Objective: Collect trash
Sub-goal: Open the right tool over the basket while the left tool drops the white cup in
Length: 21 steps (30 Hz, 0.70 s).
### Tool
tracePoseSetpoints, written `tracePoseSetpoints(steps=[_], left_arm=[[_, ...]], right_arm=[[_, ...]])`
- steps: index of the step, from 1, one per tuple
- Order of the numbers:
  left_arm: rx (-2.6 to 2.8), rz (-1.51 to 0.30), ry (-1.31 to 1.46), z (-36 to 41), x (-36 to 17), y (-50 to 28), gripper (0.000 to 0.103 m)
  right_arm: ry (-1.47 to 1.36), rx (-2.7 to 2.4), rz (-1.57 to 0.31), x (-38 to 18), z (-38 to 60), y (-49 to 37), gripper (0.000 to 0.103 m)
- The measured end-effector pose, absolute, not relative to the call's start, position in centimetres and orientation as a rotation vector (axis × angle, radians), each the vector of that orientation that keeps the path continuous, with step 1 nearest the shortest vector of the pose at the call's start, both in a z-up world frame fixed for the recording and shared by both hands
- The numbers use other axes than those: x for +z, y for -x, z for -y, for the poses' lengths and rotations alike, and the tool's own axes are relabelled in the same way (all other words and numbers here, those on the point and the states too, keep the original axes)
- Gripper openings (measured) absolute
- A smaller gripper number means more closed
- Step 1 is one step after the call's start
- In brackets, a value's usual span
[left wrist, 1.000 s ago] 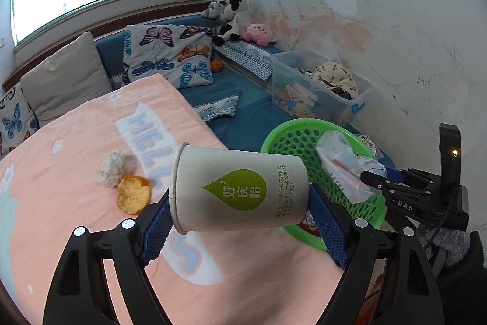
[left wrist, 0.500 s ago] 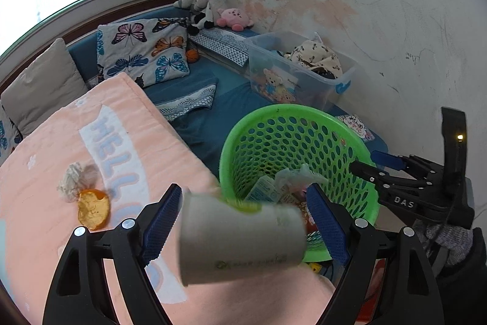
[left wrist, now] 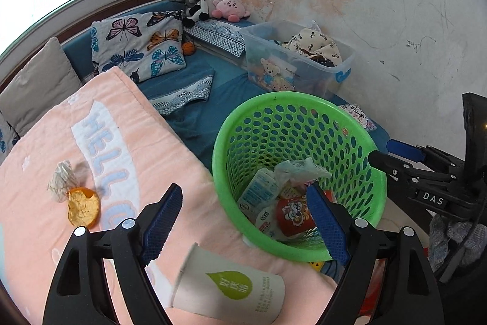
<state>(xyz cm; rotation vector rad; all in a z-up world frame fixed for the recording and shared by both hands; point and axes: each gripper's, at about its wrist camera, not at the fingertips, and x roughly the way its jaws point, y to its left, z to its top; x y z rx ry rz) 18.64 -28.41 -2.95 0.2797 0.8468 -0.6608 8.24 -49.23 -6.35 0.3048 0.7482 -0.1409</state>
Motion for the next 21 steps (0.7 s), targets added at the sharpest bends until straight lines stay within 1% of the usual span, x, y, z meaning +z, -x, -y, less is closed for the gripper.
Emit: tracePoseSetpoints(steps=[2,5,9,13,21], left_arm=[[-0.662,-0.846,-0.283,27.9,-3.0,-18.4,0.081],[-0.672,-0.862,-0.282,26.7,-3.2,-17.8,0.088],[-0.694,-0.867,-0.297,25.1,-3.7,-16.7,0.093],[-0.719,-0.872,-0.353,23.9,-4.7,-15.4,0.094],[-0.717,-0.910,-0.416,23.6,-7.0,-15.2,0.095]], right_arm=[[-0.307,-0.137,-0.746,-6.3,49.1,-8.2,0.066],[-0.311,-0.132,-0.745,-6.3,49.0,-8.1,0.068],[-0.312,-0.124,-0.746,-6.3,48.7,-7.9,0.068],[-0.317,-0.114,-0.747,-6.3,48.5,-7.8,0.071],[-0.315,-0.097,-0.753,-6.4,47.9,-8.2,0.071]])
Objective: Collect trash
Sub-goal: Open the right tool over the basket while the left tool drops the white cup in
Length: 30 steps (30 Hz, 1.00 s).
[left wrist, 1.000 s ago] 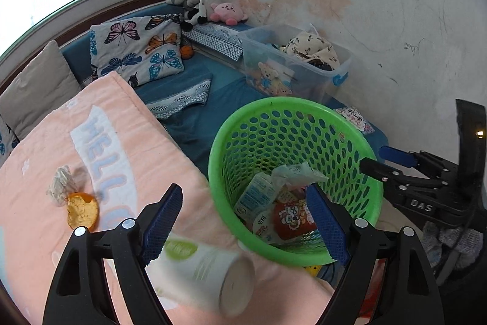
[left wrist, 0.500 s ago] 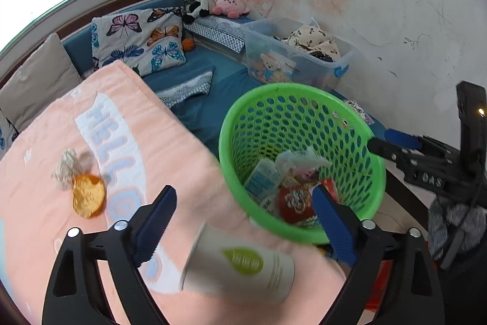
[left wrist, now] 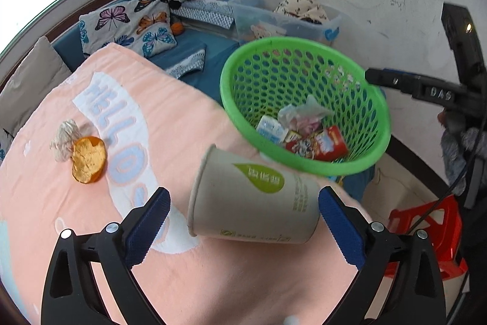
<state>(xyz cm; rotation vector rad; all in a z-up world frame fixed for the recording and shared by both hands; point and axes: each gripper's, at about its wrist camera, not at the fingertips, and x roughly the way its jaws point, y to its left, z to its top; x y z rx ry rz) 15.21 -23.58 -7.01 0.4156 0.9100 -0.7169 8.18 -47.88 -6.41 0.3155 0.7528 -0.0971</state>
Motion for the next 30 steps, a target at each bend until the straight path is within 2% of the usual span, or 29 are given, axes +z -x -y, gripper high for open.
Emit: tracePoseSetpoints(steps=[17,19,20,30], left_arm=[[-0.758,-0.882,-0.502,24.3,-7.9,-14.1,0.095],[-0.751,-0.877,-0.512,24.4,-8.0,-14.1,0.091],[-0.748,-0.873,-0.514,24.4,-8.0,-14.0,0.083],[-0.755,-0.791,-0.482,26.3,-5.1,-14.6,0.083]], right_arm=[[-0.321,-0.089,-0.754,-6.6,47.8,-8.3,0.072],[-0.322,-0.091,-0.752,-6.6,47.8,-8.3,0.072],[-0.323,-0.092,-0.751,-6.6,47.9,-8.3,0.072],[-0.319,-0.107,-0.734,-6.1,48.3,-7.9,0.072]])
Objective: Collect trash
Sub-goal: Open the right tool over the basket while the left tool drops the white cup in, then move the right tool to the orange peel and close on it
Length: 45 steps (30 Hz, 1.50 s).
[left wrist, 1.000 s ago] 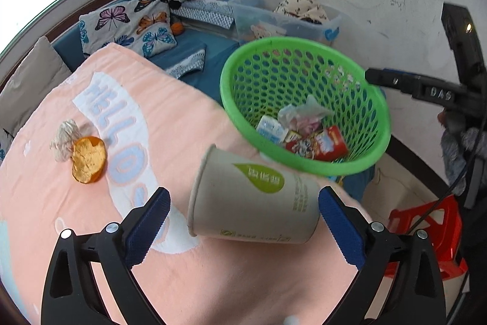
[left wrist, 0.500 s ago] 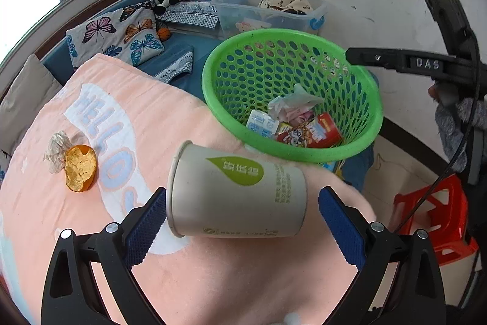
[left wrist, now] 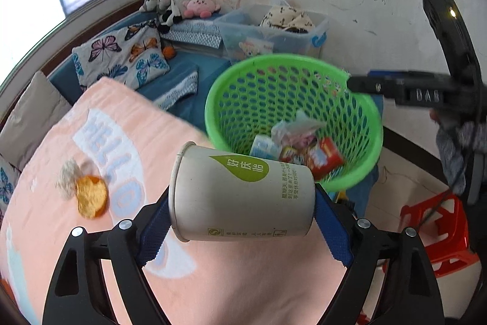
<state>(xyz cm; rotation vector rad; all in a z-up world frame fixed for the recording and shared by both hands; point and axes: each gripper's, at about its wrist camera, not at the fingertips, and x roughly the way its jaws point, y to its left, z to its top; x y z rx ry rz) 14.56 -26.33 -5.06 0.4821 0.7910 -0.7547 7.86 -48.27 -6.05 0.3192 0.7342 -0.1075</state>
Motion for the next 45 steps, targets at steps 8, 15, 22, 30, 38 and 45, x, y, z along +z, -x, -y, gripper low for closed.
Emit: tracePoseSetpoints(steps=[8,15,22,30,38,45], left_arm=[[-0.773,-0.801,-0.433,30.2,-4.9,-16.8,0.084],[-0.774,-0.812,-0.386,31.5,-5.0,-17.8,0.092],[-0.735,-0.810,-0.334,29.2,-4.4,-18.0,0.092],[-0.596,-0.792,-0.271,23.0,-3.5,-18.9,0.092],[-0.405,-0.803,-0.197,15.0,-2.9,-21.5,0.092],[-0.283,-0.809,-0.110,9.1,-1.9,-23.9,0.092]], right_arm=[[-0.309,-0.125,-0.734,-5.9,48.7,-7.3,0.072],[-0.308,-0.134,-0.735,-5.9,48.9,-6.9,0.072],[-0.286,-0.113,-0.730,-5.3,47.9,-7.1,0.074],[-0.226,-0.034,-0.725,-4.0,44.6,-8.5,0.075],[-0.166,0.086,-0.749,-4.0,39.8,-11.7,0.075],[-0.091,0.217,-0.771,-4.0,33.7,-15.0,0.075]])
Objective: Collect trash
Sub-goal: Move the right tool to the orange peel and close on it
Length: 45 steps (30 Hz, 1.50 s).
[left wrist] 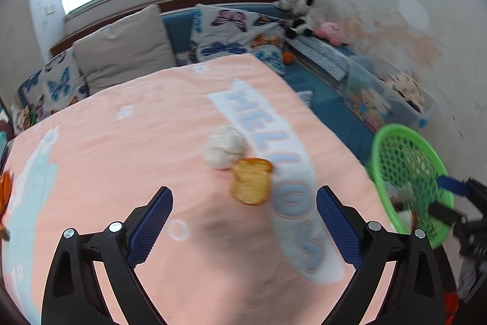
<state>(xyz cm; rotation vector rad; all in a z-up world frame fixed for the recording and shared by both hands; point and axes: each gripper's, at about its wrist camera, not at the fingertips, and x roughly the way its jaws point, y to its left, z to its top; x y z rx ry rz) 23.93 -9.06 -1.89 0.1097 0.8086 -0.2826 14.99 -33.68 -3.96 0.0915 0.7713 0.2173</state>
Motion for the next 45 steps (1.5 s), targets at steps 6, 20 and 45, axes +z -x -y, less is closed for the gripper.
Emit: tracePoseSetpoints(steps=[6,20,45], left_arm=[[-0.209,-0.800,-0.053,5.7,-0.7,-26.0,0.092],[-0.165,-0.820,0.006,2.9,-0.5,-29.7,0.092],[-0.186,-0.920,0.065,3.4,-3.8,-33.8,0.092]], right_arm=[[-0.038,0.314,-0.788,-4.1,28.6,-18.3,0.075],[0.022,0.425,-0.851,-6.7,20.7,-26.3,0.075],[0.050,0.434,-0.919,-10.8,18.5,-31.0,0.057]])
